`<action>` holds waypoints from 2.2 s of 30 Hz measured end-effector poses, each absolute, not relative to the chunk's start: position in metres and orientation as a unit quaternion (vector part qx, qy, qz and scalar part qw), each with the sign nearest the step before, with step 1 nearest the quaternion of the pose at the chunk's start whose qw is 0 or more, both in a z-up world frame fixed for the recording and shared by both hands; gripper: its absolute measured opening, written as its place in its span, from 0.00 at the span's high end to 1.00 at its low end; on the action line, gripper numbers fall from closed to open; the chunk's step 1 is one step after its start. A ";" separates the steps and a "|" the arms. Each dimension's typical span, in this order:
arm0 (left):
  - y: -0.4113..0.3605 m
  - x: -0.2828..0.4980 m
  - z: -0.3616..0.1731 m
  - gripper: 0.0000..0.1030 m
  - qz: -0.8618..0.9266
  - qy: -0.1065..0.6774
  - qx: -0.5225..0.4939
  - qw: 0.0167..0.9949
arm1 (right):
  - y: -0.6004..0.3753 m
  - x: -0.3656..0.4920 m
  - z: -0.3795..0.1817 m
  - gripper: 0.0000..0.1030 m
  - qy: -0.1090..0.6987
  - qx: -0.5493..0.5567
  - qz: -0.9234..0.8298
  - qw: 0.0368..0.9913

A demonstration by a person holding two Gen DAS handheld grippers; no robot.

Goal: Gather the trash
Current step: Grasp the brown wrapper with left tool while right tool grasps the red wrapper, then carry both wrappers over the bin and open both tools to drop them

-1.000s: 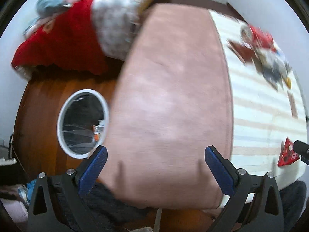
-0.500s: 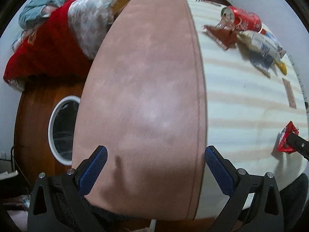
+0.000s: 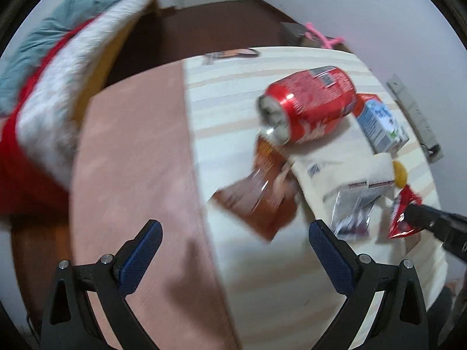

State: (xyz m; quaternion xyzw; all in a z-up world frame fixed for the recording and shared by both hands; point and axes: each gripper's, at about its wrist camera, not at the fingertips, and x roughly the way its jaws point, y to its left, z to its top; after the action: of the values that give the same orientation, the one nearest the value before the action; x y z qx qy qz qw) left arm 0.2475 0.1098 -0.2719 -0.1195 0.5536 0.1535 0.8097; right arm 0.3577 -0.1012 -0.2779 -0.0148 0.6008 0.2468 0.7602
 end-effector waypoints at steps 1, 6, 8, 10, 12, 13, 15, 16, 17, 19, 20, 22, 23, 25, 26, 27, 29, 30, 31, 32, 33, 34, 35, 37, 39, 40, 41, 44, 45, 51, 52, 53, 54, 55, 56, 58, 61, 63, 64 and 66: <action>0.112 0.255 -0.274 0.03 0.140 0.555 -0.126 0.810 | -0.099 0.362 -0.279 0.77 0.602 -0.019 0.246 0.760; 0.112 0.280 -0.295 0.64 0.115 0.575 -0.134 0.799 | -0.099 0.368 -0.287 0.77 0.611 -0.017 0.240 0.754; 0.112 0.277 -0.292 0.72 0.125 0.569 -0.140 0.801 | -0.100 0.367 -0.289 0.77 0.613 -0.017 0.240 0.753; 0.112 0.269 -0.288 0.73 0.136 0.563 -0.156 0.800 | -0.103 0.363 -0.290 0.77 0.613 -0.018 0.241 0.752; 0.110 0.257 -0.282 0.75 0.149 0.553 -0.162 0.803 | -0.105 0.359 -0.290 0.77 0.613 -0.018 0.245 0.751; 0.106 0.247 -0.280 0.75 0.156 0.550 -0.161 0.805 | -0.106 0.355 -0.289 0.77 0.612 -0.017 0.247 0.751; 0.102 0.233 -0.273 0.75 0.175 0.540 -0.157 0.808 | -0.108 0.348 -0.287 0.78 0.611 -0.017 0.252 0.751; 0.102 0.226 -0.271 0.75 0.183 0.537 -0.156 0.808 | -0.109 0.343 -0.285 0.78 0.609 -0.017 0.254 0.751; 0.101 0.216 -0.267 0.75 0.195 0.532 -0.156 0.809 | -0.110 0.337 -0.282 0.78 0.608 -0.016 0.259 0.750; 0.100 0.197 -0.260 0.75 0.214 0.523 -0.158 0.810 | -0.110 0.327 -0.277 0.78 0.604 -0.018 0.266 0.751; 0.100 0.185 -0.255 0.75 0.224 0.517 -0.160 0.811 | -0.110 0.321 -0.274 0.78 0.601 -0.019 0.271 0.751; 0.100 0.166 -0.247 0.75 0.235 0.509 -0.166 0.811 | -0.108 0.309 -0.266 0.78 0.598 -0.016 0.280 0.751; 0.099 0.155 -0.241 0.75 0.243 0.504 -0.165 0.812 | -0.107 0.301 -0.262 0.78 0.595 -0.016 0.287 0.750; 0.101 0.137 -0.231 0.75 0.255 0.494 -0.168 0.814 | -0.102 0.289 -0.254 0.78 0.591 -0.018 0.299 0.749; 0.101 0.129 -0.226 0.75 0.259 0.488 -0.171 0.816 | -0.097 0.280 -0.248 0.78 0.587 -0.019 0.308 0.748; 0.102 0.119 -0.219 0.75 0.266 0.482 -0.171 0.817 | -0.095 0.275 -0.244 0.78 0.585 -0.021 0.314 0.747; 0.107 0.103 -0.208 0.75 0.278 0.469 -0.177 0.820 | -0.084 0.259 -0.233 0.78 0.578 -0.023 0.333 0.744; 0.111 0.092 -0.200 0.75 0.284 0.462 -0.181 0.820 | -0.080 0.253 -0.228 0.78 0.576 -0.025 0.340 0.743; 0.115 0.081 -0.192 0.75 0.291 0.454 -0.185 0.822 | -0.072 0.244 -0.222 0.78 0.571 -0.028 0.350 0.742; 0.118 0.072 -0.185 0.75 0.297 0.447 -0.189 0.823 | -0.064 0.235 -0.215 0.78 0.567 -0.030 0.361 0.740; 0.122 0.061 -0.178 0.75 0.305 0.439 -0.190 0.823 | -0.058 0.228 -0.210 0.78 0.564 -0.031 0.368 0.738; 0.128 0.049 -0.169 0.75 0.314 0.431 -0.190 0.824 | -0.049 0.218 -0.203 0.78 0.560 -0.032 0.380 0.736; 0.131 0.038 -0.163 0.75 0.320 0.426 -0.190 0.825 | -0.040 0.208 -0.197 0.78 0.556 -0.034 0.392 0.733; 0.142 0.015 -0.150 0.75 0.337 0.413 -0.193 0.824 | -0.021 0.190 -0.185 0.78 0.548 -0.037 0.414 0.726; 0.157 -0.015 -0.134 0.75 0.360 0.398 -0.195 0.821 | 0.000 0.169 -0.175 0.78 0.541 -0.042 0.438 0.716; 0.164 -0.025 -0.130 0.75 0.367 0.394 -0.197 0.819 | 0.014 0.156 -0.170 0.78 0.538 -0.045 0.452 0.710; 0.171 -0.038 -0.125 0.75 0.375 0.390 -0.201 0.817 | 0.028 0.142 -0.166 0.78 0.536 -0.051 0.466 0.702; 0.195 -0.073 -0.123 0.75 0.395 0.384 -0.219 0.805 | 0.070 0.104 -0.163 0.78 0.537 -0.069 0.500 0.676; 0.203 -0.082 -0.125 0.75 0.399 0.384 -0.229 0.801 | 0.081 0.094 -0.165 0.78 0.537 -0.076 0.507 0.670; 0.275 -0.153 -0.186 0.75 0.388 0.414 -0.356 0.742 | 0.179 0.020 -0.213 0.78 0.557 -0.152 0.542 0.611; 0.282 -0.160 -0.197 0.75 0.383 0.417 -0.373 0.735 | 0.192 0.011 -0.225 0.78 0.561 -0.166 0.541 0.604; 0.295 -0.171 -0.217 0.75 0.379 0.421 -0.400 0.721 | 0.208 0.003 -0.242 0.78 0.570 -0.181 0.538 0.594; 0.304 -0.178 -0.231 0.75 0.374 0.424 -0.418 0.711 | 0.220 -0.002 -0.254 0.78 0.577 -0.189 0.536 0.586; 0.314 -0.185 -0.248 0.75 0.371 0.430 -0.437 0.697 | 0.235 -0.009 -0.273 0.78 0.589 -0.201 0.531 0.575; 0.323 -0.192 -0.266 0.75 0.372 0.435 -0.453 0.683 | 0.249 -0.014 -0.290 0.78 0.598 -0.215 0.524 0.567; 0.337 -0.202 -0.295 0.75 0.375 0.443 -0.474 0.662 | 0.270 -0.018 -0.315 0.78 0.604 -0.239 0.514 0.561; 0.351 -0.208 -0.327 0.66 0.383 0.458 -0.487 0.638 | 0.297 -0.022 -0.351 0.78 0.612 -0.272 0.500 0.550; 0.358 -0.213 -0.344 0.24 0.385 0.455 -0.503 0.626 | 0.306 -0.020 -0.370 0.77 0.622 -0.279 0.489 0.544; 0.359 -0.216 -0.348 0.17 0.386 0.451 -0.509 0.624 | 0.313 -0.021 -0.381 0.76 0.633 -0.283 0.486 0.532; 0.360 -0.221 -0.357 0.15 0.390 0.452 -0.512 0.618 | 0.319 -0.019 -0.398 0.64 0.646 -0.291 0.476 0.520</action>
State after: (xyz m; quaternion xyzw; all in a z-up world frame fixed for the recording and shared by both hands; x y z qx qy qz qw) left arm -0.2215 0.3602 -0.3566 -0.5116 0.4523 0.3903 0.6176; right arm -0.0191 0.3193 -0.3978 -0.2915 0.6464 0.4761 0.5202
